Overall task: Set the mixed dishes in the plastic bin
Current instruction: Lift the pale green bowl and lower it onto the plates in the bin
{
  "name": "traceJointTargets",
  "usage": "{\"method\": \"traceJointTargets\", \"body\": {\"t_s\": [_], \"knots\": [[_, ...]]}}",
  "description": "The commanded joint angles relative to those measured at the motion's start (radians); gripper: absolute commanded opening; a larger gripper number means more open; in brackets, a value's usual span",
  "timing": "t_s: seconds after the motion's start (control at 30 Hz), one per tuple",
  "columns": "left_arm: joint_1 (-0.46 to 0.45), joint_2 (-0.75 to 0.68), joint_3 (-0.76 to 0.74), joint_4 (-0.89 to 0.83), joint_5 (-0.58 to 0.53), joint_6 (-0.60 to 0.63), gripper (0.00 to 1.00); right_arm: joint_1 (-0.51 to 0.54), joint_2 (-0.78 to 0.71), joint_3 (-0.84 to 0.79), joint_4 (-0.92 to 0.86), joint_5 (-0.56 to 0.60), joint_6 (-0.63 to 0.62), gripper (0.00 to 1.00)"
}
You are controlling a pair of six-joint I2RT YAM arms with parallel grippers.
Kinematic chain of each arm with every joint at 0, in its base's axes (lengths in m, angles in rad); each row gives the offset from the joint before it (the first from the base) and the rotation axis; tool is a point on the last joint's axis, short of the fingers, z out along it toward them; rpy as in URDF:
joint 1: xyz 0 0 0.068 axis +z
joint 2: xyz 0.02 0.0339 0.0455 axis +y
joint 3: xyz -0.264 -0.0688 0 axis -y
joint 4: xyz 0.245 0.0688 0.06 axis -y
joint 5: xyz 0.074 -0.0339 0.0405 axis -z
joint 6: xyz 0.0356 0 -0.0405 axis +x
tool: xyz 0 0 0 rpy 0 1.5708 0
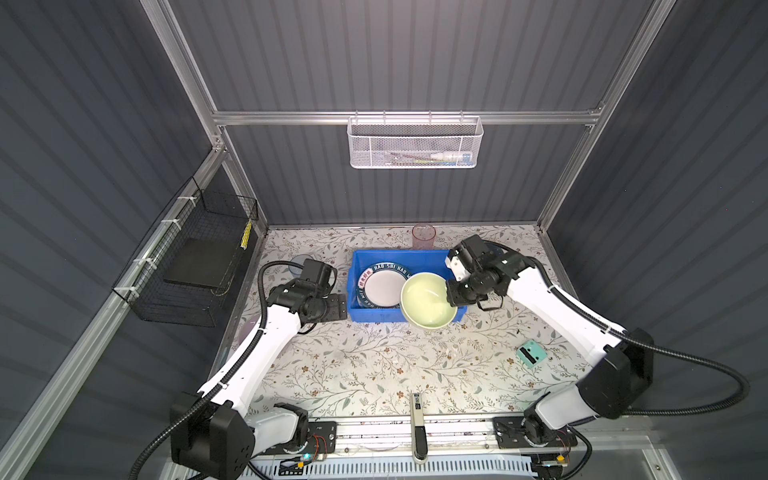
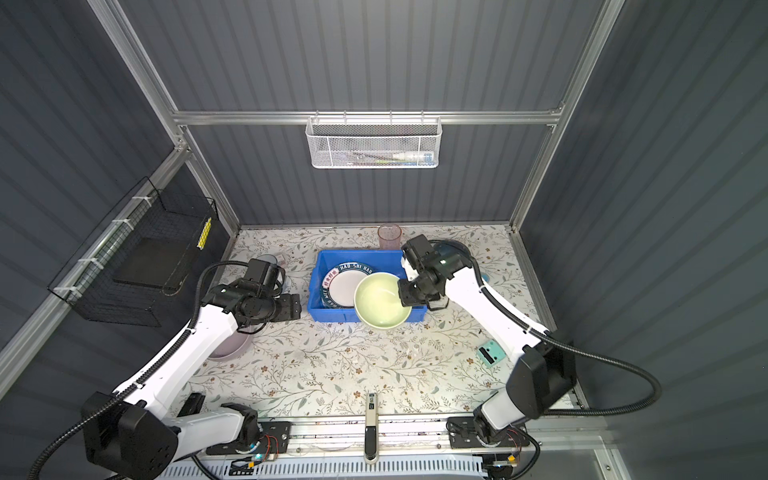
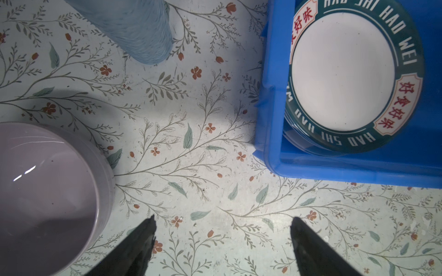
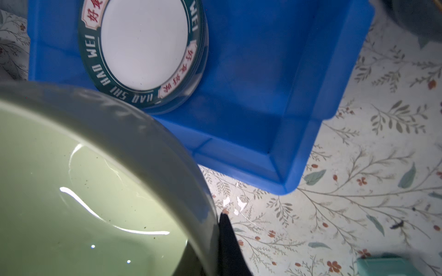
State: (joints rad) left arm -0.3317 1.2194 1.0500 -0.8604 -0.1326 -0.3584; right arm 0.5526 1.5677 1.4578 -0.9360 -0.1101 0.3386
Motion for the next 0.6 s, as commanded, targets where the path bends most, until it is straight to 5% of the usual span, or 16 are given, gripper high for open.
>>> {"method": "traceJointTargets", "body": {"t_s": [0.0, 0.57], "knots": [[0.006, -0.038, -0.014, -0.009, -0.035, 0.011, 0.93, 0.005, 0.069, 0.135, 0.047, -0.042, -0.003, 0.02], [0.006, -0.076, -0.055, 0.006, -0.072, 0.029, 0.97, 0.024, 0.578, 0.701, -0.046, -0.031, 0.045, 0.00]]}}
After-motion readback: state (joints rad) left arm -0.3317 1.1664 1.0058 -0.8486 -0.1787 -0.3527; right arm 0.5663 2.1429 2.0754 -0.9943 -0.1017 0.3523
